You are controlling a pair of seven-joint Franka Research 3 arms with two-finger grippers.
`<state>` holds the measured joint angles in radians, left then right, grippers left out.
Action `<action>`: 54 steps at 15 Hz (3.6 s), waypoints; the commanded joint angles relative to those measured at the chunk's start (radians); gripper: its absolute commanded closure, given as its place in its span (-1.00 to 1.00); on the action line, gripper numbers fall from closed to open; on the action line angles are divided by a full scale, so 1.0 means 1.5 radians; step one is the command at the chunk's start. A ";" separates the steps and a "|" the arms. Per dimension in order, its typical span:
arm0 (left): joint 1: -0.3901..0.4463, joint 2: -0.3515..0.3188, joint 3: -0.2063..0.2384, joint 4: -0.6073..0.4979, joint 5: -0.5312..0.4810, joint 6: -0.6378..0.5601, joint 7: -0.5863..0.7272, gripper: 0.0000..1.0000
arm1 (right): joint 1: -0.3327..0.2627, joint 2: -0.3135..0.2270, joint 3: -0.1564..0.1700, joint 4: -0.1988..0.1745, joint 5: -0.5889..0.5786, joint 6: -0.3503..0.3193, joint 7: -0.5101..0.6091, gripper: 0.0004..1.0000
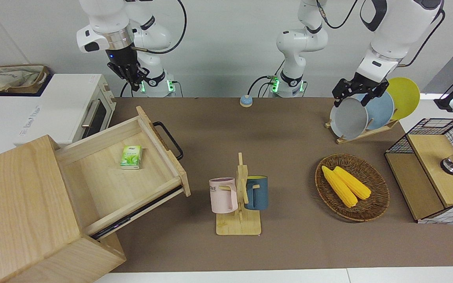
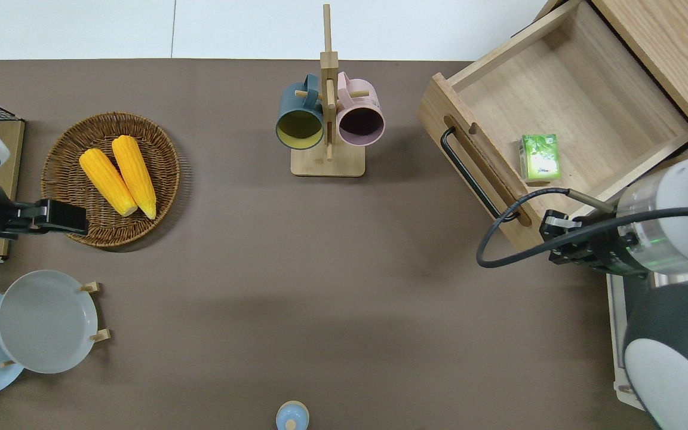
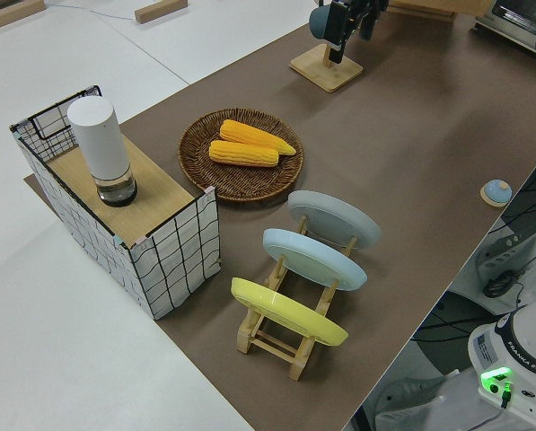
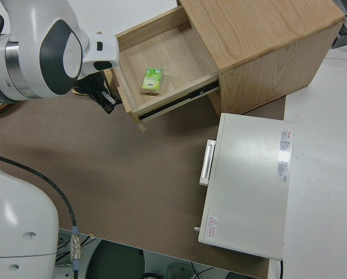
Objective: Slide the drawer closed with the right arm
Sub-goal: 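Place the right gripper against the drawer front beside its black handle, then push the drawer front away from the robot with the right gripper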
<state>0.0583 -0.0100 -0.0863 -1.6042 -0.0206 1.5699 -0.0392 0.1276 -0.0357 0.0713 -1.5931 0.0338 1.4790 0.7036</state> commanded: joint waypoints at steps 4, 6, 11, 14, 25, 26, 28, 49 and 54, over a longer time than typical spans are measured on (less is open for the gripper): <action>-0.003 -0.007 0.002 -0.003 0.008 -0.009 0.005 -1.00 | 0.013 0.052 0.034 0.008 0.017 0.059 0.101 1.00; -0.003 -0.007 0.003 -0.003 0.008 -0.009 0.005 -1.00 | 0.013 0.068 0.045 0.006 0.017 0.070 0.125 1.00; -0.003 -0.007 0.003 -0.003 0.008 -0.008 0.005 -1.00 | 0.003 0.100 0.072 0.005 0.020 0.117 0.182 1.00; -0.004 -0.007 0.003 -0.003 0.008 -0.008 0.005 -1.00 | -0.002 0.117 0.072 0.004 0.021 0.139 0.203 1.00; -0.003 -0.007 0.003 -0.003 0.008 -0.008 0.005 -1.00 | -0.011 0.163 0.083 0.011 0.022 0.198 0.267 1.00; -0.003 -0.007 0.003 -0.003 0.008 -0.008 0.005 -0.99 | -0.013 0.167 0.084 0.014 0.022 0.198 0.269 1.00; -0.003 -0.007 0.003 -0.003 0.008 -0.008 0.005 -1.00 | -0.016 0.176 0.105 0.028 0.020 0.198 0.291 1.00; -0.004 -0.007 0.003 -0.003 0.008 -0.008 0.005 -0.99 | -0.026 0.203 0.168 0.058 -0.035 0.196 0.349 1.00; -0.003 -0.007 0.003 -0.003 0.008 -0.008 0.005 -1.00 | -0.057 0.203 0.169 0.058 -0.057 0.198 0.308 1.00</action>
<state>0.0583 -0.0100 -0.0863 -1.6042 -0.0206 1.5699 -0.0392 0.0741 0.2559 0.3064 -1.5216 -0.0340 1.7712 1.2094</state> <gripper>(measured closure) 0.000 0.991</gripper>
